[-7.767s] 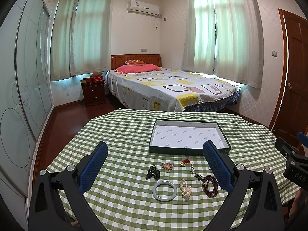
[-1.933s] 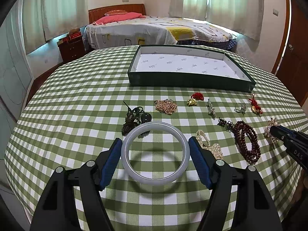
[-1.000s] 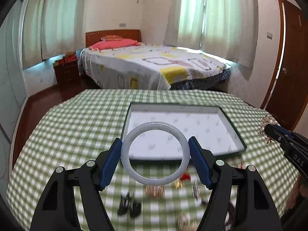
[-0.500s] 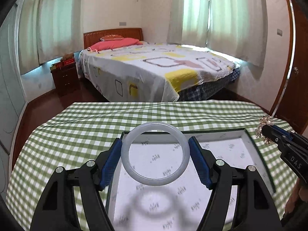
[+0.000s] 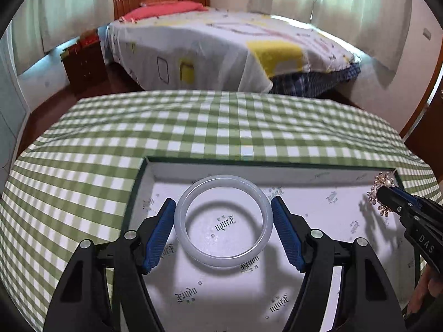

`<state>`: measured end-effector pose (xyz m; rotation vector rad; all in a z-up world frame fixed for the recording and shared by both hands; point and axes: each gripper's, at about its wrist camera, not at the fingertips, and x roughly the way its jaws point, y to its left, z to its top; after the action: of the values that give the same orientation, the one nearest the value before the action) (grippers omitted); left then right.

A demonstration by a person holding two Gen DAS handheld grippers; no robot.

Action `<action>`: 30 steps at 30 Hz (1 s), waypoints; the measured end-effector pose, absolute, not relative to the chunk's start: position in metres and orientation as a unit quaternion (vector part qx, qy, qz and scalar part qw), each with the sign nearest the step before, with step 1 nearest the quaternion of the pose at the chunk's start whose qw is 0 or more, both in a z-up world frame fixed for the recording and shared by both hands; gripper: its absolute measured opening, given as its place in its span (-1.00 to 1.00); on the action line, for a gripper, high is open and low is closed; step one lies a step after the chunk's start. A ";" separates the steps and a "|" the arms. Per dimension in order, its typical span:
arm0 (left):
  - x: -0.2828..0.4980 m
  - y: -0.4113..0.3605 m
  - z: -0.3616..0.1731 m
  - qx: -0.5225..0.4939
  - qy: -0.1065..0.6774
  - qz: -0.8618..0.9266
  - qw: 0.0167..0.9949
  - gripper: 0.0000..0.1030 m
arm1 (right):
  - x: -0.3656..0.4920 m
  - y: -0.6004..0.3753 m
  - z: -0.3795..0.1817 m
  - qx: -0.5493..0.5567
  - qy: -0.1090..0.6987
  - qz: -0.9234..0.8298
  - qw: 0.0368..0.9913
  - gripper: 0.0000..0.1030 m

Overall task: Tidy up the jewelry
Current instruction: 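Carry the bangle and brooch into the tray and open both tools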

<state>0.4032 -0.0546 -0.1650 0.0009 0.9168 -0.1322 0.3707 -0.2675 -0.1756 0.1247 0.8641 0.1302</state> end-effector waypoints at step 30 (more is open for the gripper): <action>0.410 -0.056 -0.172 -0.005 0.463 -0.070 0.884 0.51 | 0.375 -0.266 -0.179 0.053 0.434 0.050 0.898 -0.06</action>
<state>0.4103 -0.0561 -0.1715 -0.0096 0.9629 -0.1451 0.3753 -0.2657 -0.1791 0.1101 0.8982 0.1029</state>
